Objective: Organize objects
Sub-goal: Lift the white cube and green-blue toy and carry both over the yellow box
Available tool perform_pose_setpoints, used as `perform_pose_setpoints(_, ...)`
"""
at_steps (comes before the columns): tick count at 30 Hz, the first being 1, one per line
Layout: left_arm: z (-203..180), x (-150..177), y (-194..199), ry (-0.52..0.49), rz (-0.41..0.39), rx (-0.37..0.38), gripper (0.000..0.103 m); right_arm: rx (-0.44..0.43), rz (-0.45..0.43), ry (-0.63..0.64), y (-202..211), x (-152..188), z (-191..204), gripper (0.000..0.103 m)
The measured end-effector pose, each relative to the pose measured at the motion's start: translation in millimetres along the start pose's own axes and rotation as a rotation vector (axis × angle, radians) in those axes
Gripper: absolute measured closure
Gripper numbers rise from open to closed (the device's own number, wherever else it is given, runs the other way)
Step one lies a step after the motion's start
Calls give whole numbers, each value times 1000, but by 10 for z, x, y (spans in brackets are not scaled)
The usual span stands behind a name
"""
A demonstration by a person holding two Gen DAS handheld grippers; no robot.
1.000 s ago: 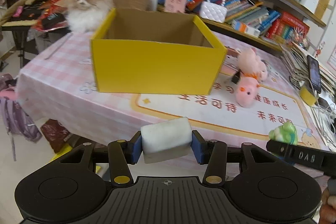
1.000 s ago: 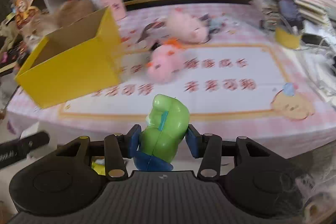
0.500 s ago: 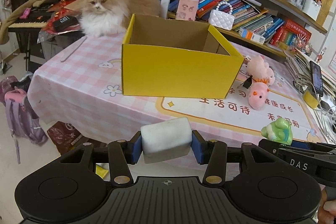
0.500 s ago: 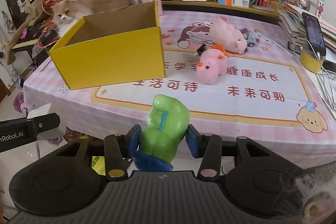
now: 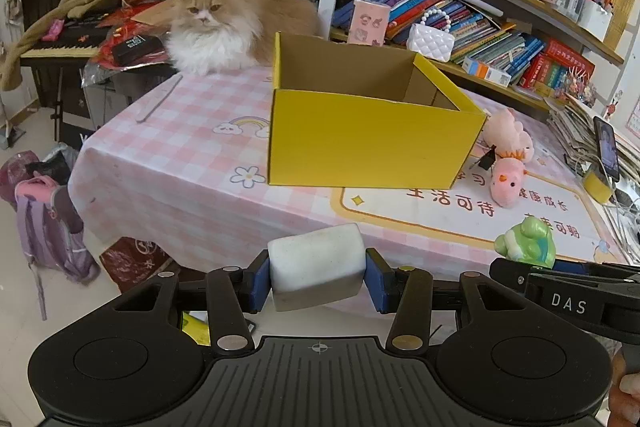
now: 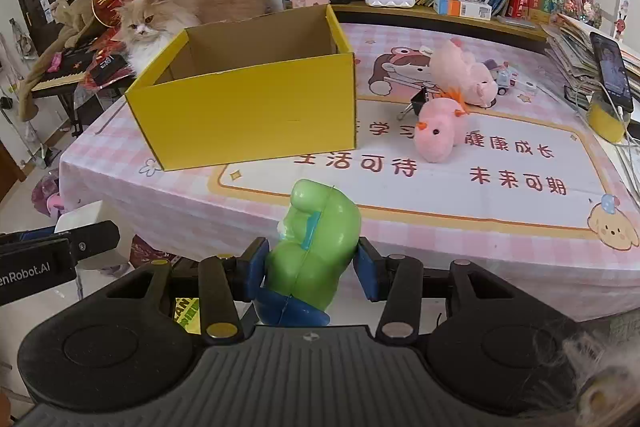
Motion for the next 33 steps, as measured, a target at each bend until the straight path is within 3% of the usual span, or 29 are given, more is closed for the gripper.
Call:
perform_pose_setpoints(14,51,-203,-40,13,-22,14,57,-38,-26,54,-92,-169,205,59)
perform_pose_setpoints(29,-301,-1160,-378,-35,-233,-12,56,-96,-230,30,-587,-1439,94,59)
perform_pose_setpoints(33,-361,-1323,-641,-39,-245,-48,56,-120,-246,57,-876,-1719,45,59)
Point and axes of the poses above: each gripper's, at about its wrist camera, not at the fingertips, and y roughly against the way its jaws point, z to its left, x to its underside, the point moved 4 cm from there along -y, roughly the way its jaws point, and after that the axes turned 11 degrees about -z, right-handed, at the moved point
